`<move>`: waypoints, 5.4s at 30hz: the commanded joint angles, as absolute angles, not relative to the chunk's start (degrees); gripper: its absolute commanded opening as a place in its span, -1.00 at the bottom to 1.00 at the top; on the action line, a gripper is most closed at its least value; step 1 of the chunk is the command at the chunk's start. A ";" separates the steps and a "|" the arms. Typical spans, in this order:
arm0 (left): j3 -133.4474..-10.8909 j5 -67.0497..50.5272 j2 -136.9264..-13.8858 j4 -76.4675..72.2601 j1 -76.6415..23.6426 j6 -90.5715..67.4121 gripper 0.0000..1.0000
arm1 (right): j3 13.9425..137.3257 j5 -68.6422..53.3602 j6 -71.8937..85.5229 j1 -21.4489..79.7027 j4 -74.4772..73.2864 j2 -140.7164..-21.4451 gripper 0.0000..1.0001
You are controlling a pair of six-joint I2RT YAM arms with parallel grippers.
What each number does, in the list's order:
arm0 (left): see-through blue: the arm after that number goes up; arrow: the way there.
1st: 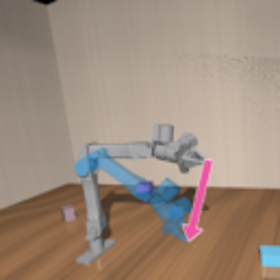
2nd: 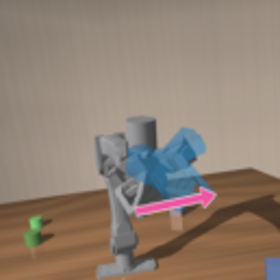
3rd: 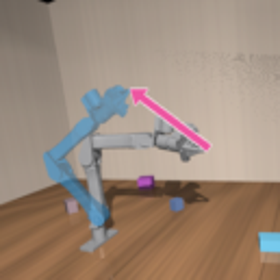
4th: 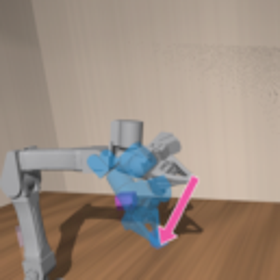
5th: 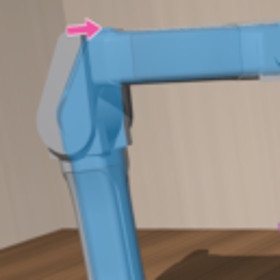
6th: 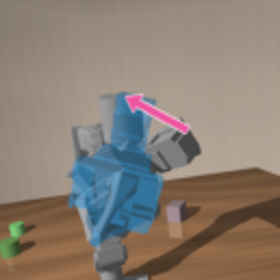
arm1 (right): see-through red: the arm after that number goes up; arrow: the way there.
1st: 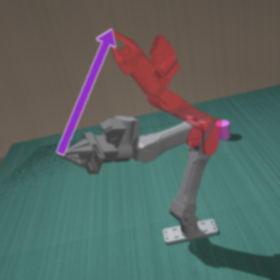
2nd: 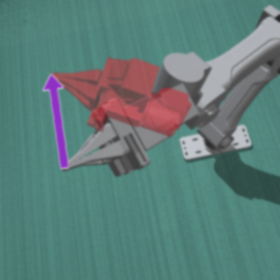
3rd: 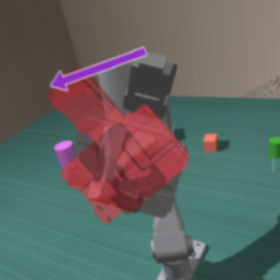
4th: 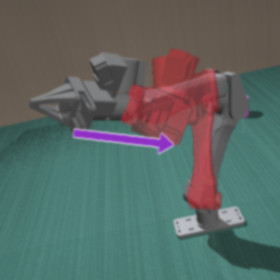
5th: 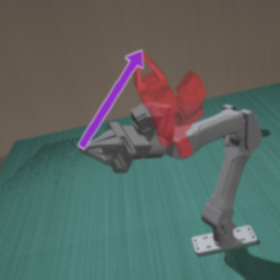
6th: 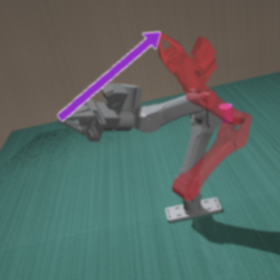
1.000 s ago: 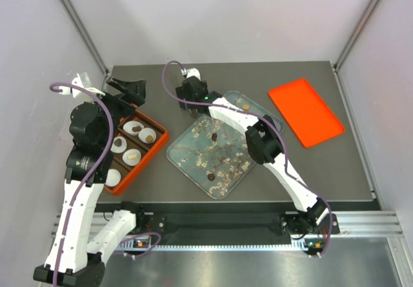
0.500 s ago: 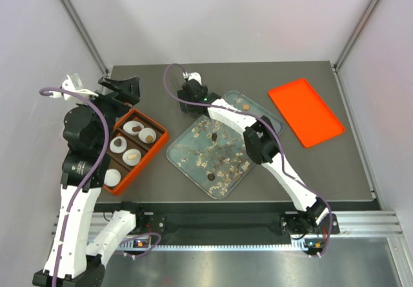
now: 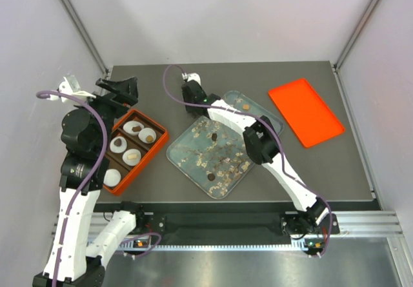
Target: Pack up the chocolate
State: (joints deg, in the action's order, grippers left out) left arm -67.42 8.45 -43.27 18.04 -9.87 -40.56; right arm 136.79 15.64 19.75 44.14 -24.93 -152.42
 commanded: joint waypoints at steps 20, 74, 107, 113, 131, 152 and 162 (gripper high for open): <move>-65.57 7.56 -42.27 14.68 -10.11 -39.90 0.98 | 103.67 22.23 4.66 43.59 -13.01 -113.22 -0.67; -67.68 -8.70 -48.60 17.49 -10.63 -37.97 0.98 | 38.41 19.16 51.58 41.92 -58.98 -50.88 -0.23; -67.94 -10.72 -47.81 17.23 -10.63 -38.15 0.98 | 50.54 31.90 79.45 39.82 -67.06 -66.17 0.99; -68.29 -10.99 -47.72 19.24 -10.55 -36.57 0.98 | 45.45 27.33 78.13 33.23 -61.44 -67.33 0.99; -67.67 -12.04 -47.29 19.51 -10.55 -35.77 0.98 | 33.93 22.15 68.38 28.56 -46.76 -62.31 0.99; -66.45 -11.86 -45.79 19.33 -10.63 -33.49 0.98 | 31.55 23.47 63.90 31.64 -43.24 -67.06 0.65; -66.80 -13.27 -44.21 20.57 -10.55 -31.47 0.98 | 36.82 25.22 60.56 32.34 -53.15 -58.83 0.03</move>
State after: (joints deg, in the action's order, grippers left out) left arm -66.30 -12.58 -45.34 21.32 -10.37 -33.39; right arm 32.25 22.79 62.22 31.16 -47.64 -64.14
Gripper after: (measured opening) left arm 0.991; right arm 0.526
